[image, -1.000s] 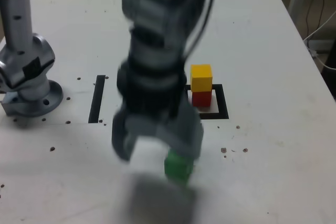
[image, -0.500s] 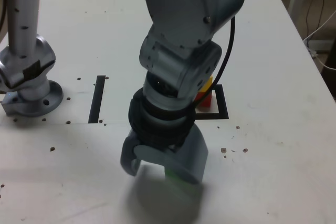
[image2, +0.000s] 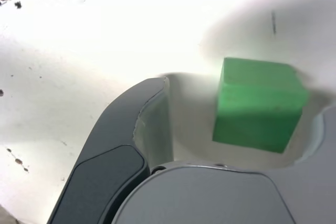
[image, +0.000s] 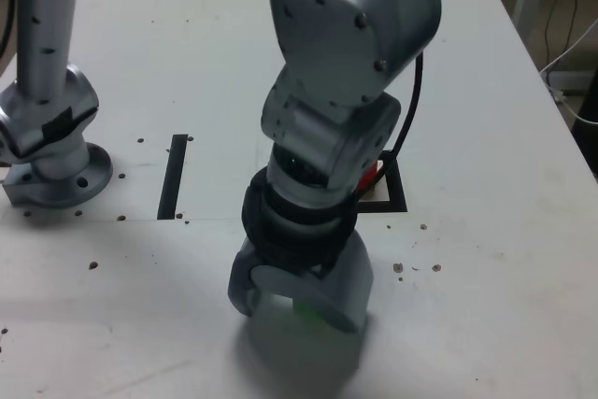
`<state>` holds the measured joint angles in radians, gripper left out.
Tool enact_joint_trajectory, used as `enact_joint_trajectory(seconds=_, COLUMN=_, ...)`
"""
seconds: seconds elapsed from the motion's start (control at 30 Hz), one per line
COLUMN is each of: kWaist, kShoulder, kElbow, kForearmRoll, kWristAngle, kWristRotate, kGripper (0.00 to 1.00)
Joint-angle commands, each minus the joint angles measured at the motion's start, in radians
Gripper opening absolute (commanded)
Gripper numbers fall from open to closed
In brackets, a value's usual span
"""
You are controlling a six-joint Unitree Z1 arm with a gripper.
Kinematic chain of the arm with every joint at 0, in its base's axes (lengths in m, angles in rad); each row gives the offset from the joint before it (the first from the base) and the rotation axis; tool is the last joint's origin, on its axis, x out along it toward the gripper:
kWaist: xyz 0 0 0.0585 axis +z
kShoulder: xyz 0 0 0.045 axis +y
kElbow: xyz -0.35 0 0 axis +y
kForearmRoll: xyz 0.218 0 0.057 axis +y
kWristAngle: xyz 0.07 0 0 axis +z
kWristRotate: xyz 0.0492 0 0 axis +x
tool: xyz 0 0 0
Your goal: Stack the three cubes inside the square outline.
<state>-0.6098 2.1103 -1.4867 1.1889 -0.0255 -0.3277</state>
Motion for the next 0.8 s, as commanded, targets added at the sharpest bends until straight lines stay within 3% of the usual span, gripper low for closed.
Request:
enact_joint_trajectory(seconds=0.0, kWaist=0.007, kShoulder=0.006, kElbow=-0.004, kForearmRoll=0.004, kWristAngle=0.003, kWristRotate=0.008, kGripper=0.71)
enact_joint_trajectory(seconds=0.3, kWaist=0.024, kShoulder=0.01, kElbow=-0.021, kForearmRoll=0.0, kWristAngle=0.076, kWristRotate=0.013, kGripper=0.48)
enact_joint_trajectory(seconds=0.77, kWaist=0.03, kShoulder=0.004, kElbow=-0.011, kForearmRoll=-0.044, kWristAngle=0.096, kWristRotate=0.018, kGripper=0.09)
